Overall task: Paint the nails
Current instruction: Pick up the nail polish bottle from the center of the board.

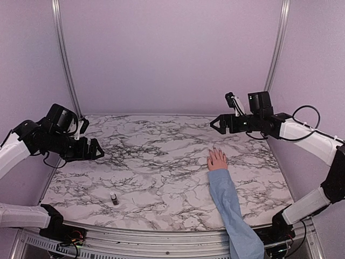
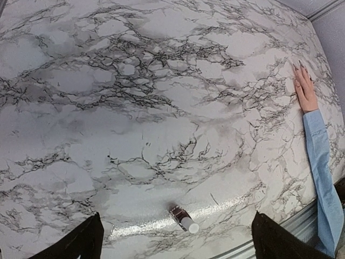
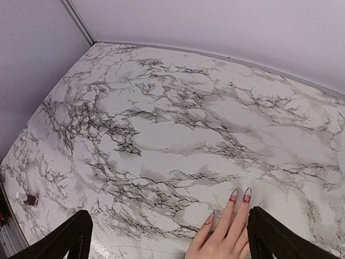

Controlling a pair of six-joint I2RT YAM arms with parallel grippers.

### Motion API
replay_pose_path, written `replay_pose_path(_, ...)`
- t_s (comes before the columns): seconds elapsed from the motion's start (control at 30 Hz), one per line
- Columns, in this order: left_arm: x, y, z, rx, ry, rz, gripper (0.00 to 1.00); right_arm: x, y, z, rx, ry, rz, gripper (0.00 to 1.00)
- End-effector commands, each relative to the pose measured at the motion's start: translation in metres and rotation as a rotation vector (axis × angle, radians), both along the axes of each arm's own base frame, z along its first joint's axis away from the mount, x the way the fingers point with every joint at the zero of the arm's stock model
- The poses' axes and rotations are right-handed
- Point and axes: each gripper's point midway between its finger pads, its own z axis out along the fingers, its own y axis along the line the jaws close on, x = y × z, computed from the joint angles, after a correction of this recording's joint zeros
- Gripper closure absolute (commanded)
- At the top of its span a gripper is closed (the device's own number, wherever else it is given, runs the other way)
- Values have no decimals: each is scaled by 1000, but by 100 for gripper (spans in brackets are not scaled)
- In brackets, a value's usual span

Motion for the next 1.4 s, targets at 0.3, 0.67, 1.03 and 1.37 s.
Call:
replay_pose_path(0.3, -47, 26, -44, -29, 238, 213, 1, -110, 244, -9, -84, -87, 617, 6)
replay_pose_path(0.67, -34, 57, -46, -96, 263, 350, 1, -201, 362, -49, -100, -120, 935, 26)
replay_pose_path(1.03, -42, 60, -47, -149, 259, 384, 1, -235, 401, -104, -212, -146, 1030, 45)
replay_pose_path(1.37, -43, 55, -41, -192, 244, 375, 1, -231, 407, -131, -252, -134, 1016, 52)
